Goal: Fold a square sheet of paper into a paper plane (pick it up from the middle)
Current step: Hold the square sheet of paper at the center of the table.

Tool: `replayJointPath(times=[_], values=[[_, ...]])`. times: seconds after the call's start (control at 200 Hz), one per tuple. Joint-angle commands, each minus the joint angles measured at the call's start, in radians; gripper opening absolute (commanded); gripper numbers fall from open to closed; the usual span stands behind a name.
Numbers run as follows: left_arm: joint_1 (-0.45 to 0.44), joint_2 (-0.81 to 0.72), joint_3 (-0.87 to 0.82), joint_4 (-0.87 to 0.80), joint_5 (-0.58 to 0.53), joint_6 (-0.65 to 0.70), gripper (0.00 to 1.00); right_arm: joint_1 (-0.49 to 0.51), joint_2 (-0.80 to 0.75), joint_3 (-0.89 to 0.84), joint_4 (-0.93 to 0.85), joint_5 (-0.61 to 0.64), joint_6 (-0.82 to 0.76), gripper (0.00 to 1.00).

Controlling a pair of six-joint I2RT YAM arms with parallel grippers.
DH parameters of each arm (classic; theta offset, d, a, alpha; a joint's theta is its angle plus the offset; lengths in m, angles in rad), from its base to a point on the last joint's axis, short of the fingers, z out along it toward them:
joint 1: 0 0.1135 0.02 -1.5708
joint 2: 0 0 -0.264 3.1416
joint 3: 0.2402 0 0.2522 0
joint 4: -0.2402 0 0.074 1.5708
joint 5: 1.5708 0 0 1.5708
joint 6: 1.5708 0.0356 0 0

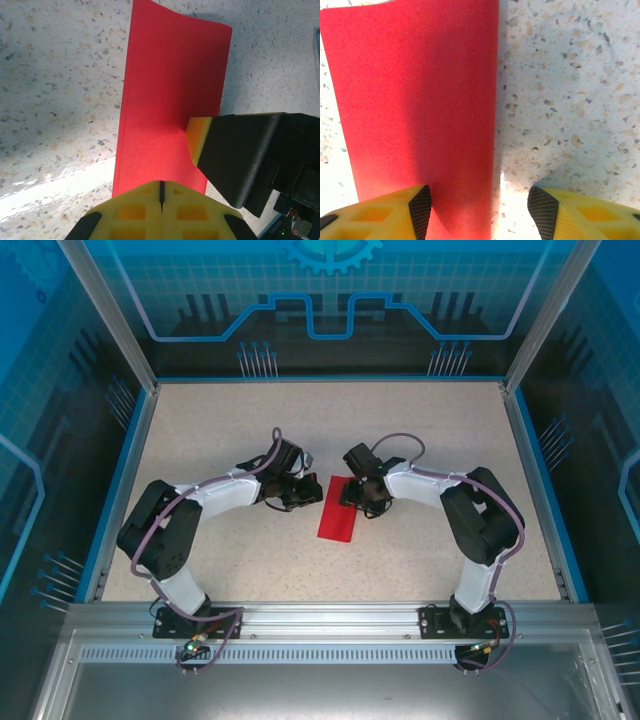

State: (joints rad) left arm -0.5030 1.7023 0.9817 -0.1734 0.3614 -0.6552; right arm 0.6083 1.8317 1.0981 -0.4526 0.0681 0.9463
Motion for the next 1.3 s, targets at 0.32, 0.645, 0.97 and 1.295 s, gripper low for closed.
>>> replayJointPath(times=[0.32,0.645,0.97,1.295], values=[[-0.017,0.142,0.105,0.024,0.085,-0.026,0.00,0.001,0.091,-0.027,-0.014,0.021,0.003,0.61],[-0.032,0.214,0.133,0.022,0.081,-0.029,0.00,0.001,0.092,-0.029,-0.011,0.018,0.003,0.61],[-0.045,0.268,0.140,-0.034,0.001,-0.010,0.00,0.003,0.090,-0.035,-0.006,0.016,0.006,0.61],[-0.055,0.278,0.137,-0.093,-0.071,0.016,0.00,0.002,0.077,-0.024,-0.008,0.008,-0.004,0.62]])
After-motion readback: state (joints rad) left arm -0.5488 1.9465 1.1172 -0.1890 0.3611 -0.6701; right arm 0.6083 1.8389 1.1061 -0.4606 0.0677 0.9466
